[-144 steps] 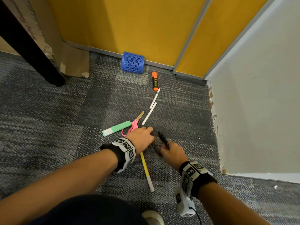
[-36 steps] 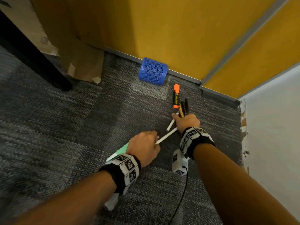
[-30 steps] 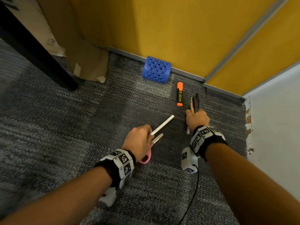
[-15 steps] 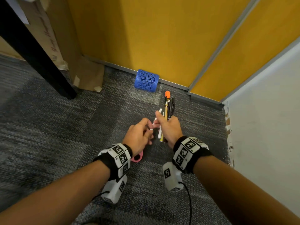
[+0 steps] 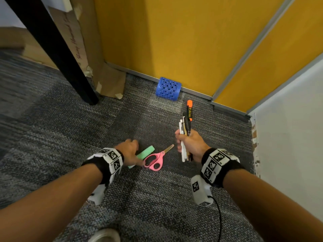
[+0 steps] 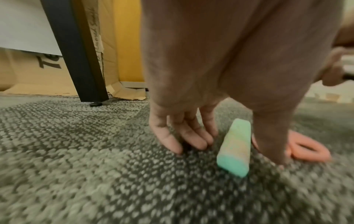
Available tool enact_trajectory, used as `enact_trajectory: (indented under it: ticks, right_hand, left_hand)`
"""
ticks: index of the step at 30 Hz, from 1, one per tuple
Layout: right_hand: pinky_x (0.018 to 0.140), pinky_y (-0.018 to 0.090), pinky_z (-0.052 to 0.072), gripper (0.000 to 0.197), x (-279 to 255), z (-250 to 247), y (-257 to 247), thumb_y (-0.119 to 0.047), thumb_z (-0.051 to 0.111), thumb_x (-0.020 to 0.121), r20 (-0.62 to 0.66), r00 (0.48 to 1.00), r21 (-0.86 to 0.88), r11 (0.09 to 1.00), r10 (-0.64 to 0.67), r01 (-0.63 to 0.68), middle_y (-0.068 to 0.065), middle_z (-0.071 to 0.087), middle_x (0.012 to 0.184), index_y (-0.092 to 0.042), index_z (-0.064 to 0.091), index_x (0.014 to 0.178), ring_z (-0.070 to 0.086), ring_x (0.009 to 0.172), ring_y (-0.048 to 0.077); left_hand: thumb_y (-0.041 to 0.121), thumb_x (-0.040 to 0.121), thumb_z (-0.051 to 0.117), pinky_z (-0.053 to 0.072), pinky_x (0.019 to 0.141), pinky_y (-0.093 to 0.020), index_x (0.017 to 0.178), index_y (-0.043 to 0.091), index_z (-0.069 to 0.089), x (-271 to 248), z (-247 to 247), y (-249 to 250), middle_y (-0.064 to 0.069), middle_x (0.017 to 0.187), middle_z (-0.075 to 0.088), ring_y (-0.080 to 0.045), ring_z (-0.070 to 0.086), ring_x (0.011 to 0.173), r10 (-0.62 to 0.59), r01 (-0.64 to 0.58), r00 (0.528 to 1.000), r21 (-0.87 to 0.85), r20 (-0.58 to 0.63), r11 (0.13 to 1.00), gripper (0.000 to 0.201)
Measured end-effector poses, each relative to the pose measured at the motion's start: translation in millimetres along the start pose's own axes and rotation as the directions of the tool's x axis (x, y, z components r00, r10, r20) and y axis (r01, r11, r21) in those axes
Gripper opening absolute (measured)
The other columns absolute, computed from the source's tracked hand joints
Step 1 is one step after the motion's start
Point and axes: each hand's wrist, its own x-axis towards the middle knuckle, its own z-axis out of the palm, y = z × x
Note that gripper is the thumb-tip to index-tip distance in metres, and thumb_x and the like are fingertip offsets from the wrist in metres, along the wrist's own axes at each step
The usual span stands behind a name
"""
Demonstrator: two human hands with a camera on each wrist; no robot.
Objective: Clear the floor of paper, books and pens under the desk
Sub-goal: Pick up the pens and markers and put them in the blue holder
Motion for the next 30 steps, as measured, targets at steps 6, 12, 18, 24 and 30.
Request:
enact_trajectory:
  ticks: [6,12,18,24,30]
  right_hand:
    - [0.06,0.026,0.045,0.009,-6.0,20.7,9.5,-0.025,0.069,0.088,0.024,0.998,-0.389,0.919,-0.065,0.069,-0.005,0.057,0.067,-0.02,0.063,0.086,0.054,0.061,0.012]
    - [0.087,0.038,0.049,0.058,-10.6,37.6,-0.5,-0.037,0.079,0.072,0.307,0.846,-0.75,0.436,-0.435,0.496,-0.002,0.06,0.107,-0.027,0.056,0.124,0.061,0.102,0.022]
    - [0.067,0.033,0.053,0.028,13.5,14.1,-22.1,-0.042,0.07,0.075,-0.001,0.86,-0.799,0.518,-0.51,0.307,0.0,0.072,0.079,-0.022,0.067,0.094,0.067,0.075,0.024]
    - [0.062,0.028,0.05,0.032,59.7,-41.2,-44.4,-0.039,0.072,0.076,-0.368,0.886,-0.613,0.79,-0.281,-0.004,0.006,0.069,0.083,-0.012,0.066,0.092,0.066,0.075,0.024]
    - [0.087,0.044,0.054,0.041,105.2,-57.5,-39.0,-0.041,0.066,0.083,-0.467,0.872,-0.588,0.788,-0.149,-0.181,0.011,0.068,0.104,-0.015,0.057,0.113,0.065,0.098,0.034]
  left_hand:
    - [0.034,0.085,0.066,0.042,0.092,-0.03,0.116,0.011,0.056,-4.1,9.5,-11.0,-0.011,0.121,0.058,-0.027,0.054,0.116,0.045,-0.043,0.997,0.038,-0.064,0.998,0.04]
    - [0.033,0.078,0.07,0.051,0.085,-0.031,0.093,0.015,0.073,-0.6,-21.2,19.5,-0.008,0.092,0.074,-0.022,0.068,0.094,0.126,-0.202,0.966,-0.351,-0.226,0.914,0.023]
    - [0.012,0.076,0.081,0.049,0.08,-0.031,0.101,0.009,0.057,21.1,-59.6,51.9,-0.007,0.087,0.066,-0.017,0.06,0.08,0.118,-0.296,0.953,-0.77,-0.279,0.565,0.035]
    - [0.033,0.083,0.073,0.047,0.099,-0.041,0.125,0.016,0.047,83.7,-110.4,65.9,-0.007,0.121,0.056,-0.024,0.057,0.109,0.056,-0.209,0.908,-0.332,-0.416,0.92,0.052]
    - [0.04,0.087,0.069,0.041,0.101,-0.042,0.134,0.0,0.038,147.9,-143.9,82.7,-0.02,0.135,0.047,-0.037,0.047,0.125,-0.083,-0.042,0.883,-0.255,-0.461,0.966,0.069]
